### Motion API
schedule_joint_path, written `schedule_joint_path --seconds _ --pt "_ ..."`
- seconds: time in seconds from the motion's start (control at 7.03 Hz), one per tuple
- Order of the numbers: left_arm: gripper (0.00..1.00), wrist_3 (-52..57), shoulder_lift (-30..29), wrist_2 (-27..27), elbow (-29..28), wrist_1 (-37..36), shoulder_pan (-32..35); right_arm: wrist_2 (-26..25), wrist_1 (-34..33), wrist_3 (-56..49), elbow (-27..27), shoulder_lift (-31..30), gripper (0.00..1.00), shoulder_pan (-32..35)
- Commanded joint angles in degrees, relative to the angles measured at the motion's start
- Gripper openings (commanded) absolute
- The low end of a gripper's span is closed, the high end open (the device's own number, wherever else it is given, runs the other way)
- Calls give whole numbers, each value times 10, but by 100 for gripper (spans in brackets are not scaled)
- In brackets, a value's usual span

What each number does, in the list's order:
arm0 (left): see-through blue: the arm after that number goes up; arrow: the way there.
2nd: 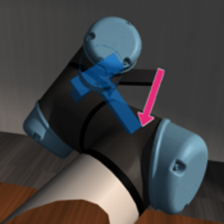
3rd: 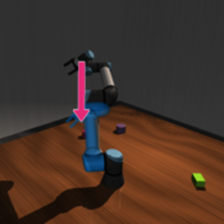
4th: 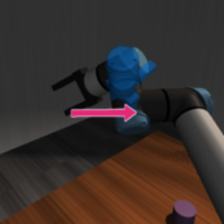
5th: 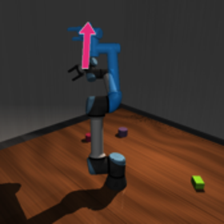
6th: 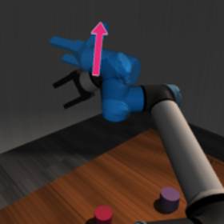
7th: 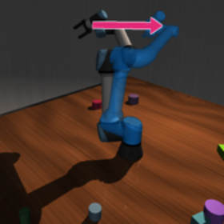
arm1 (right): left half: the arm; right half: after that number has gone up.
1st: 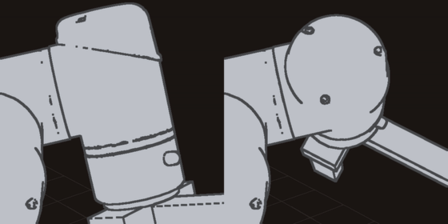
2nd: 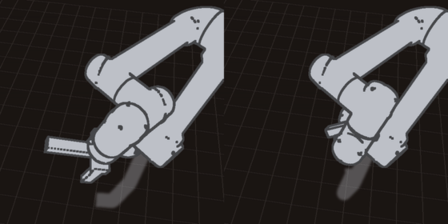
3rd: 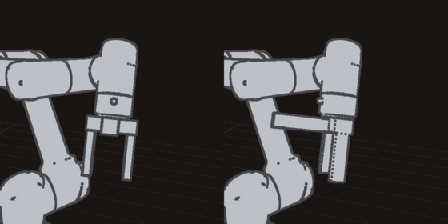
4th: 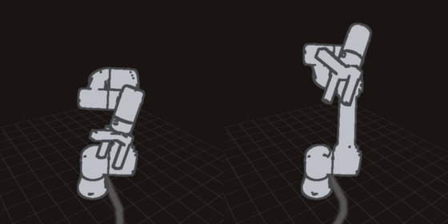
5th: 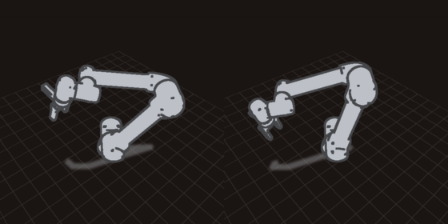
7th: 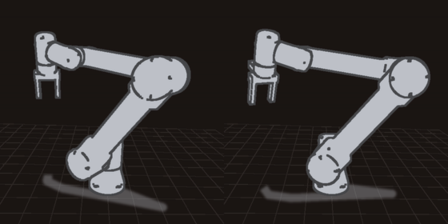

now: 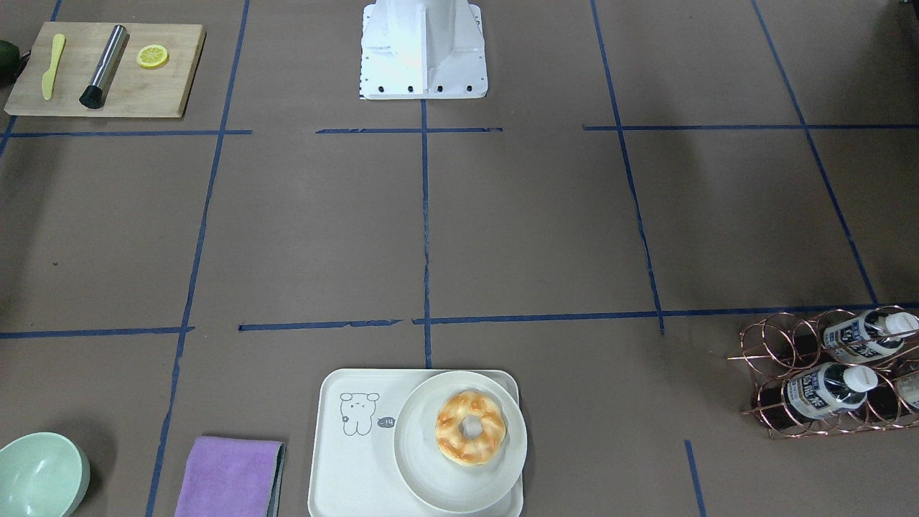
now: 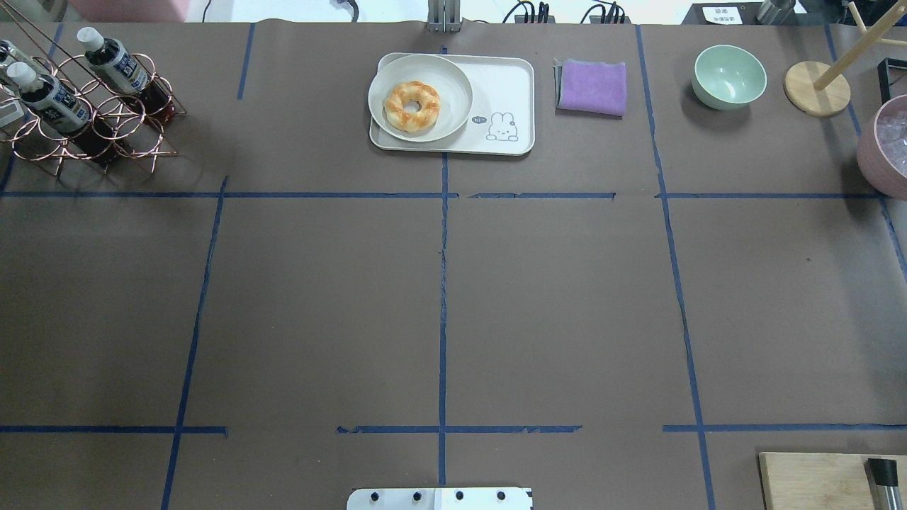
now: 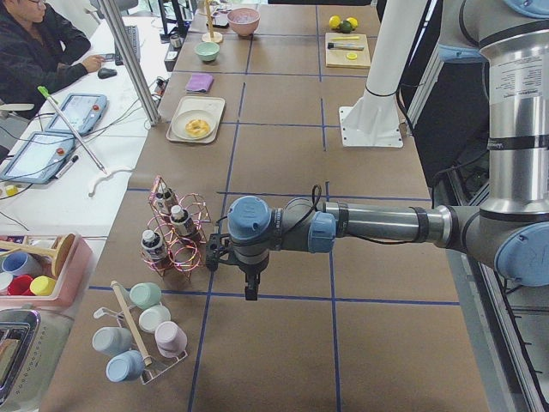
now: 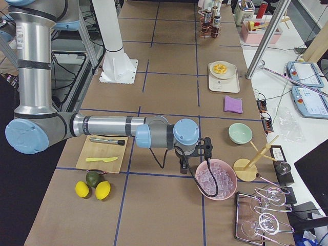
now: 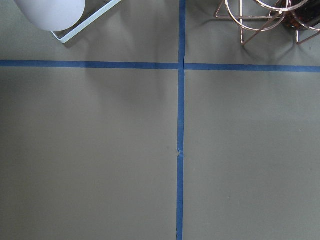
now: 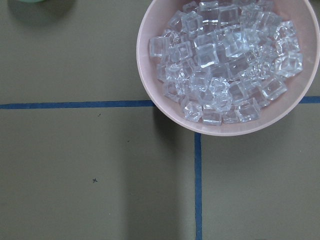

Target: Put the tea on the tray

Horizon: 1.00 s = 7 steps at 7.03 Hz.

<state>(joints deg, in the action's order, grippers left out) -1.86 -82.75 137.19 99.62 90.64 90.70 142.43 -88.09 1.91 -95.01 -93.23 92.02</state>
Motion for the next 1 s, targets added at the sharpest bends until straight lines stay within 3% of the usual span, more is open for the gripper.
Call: schedule_joint_path --seconds 0.0,0.57,0.85 --pt "100 -1 -3 2 1 0 0 0 0 -1 0 2 100 0" --pt "100 -4 -11 4 14 1 -1 -1 0 0 -1 5 100 0" --pt "100 -16 -44 16 19 5 -1 3 0 -1 -4 6 100 0"
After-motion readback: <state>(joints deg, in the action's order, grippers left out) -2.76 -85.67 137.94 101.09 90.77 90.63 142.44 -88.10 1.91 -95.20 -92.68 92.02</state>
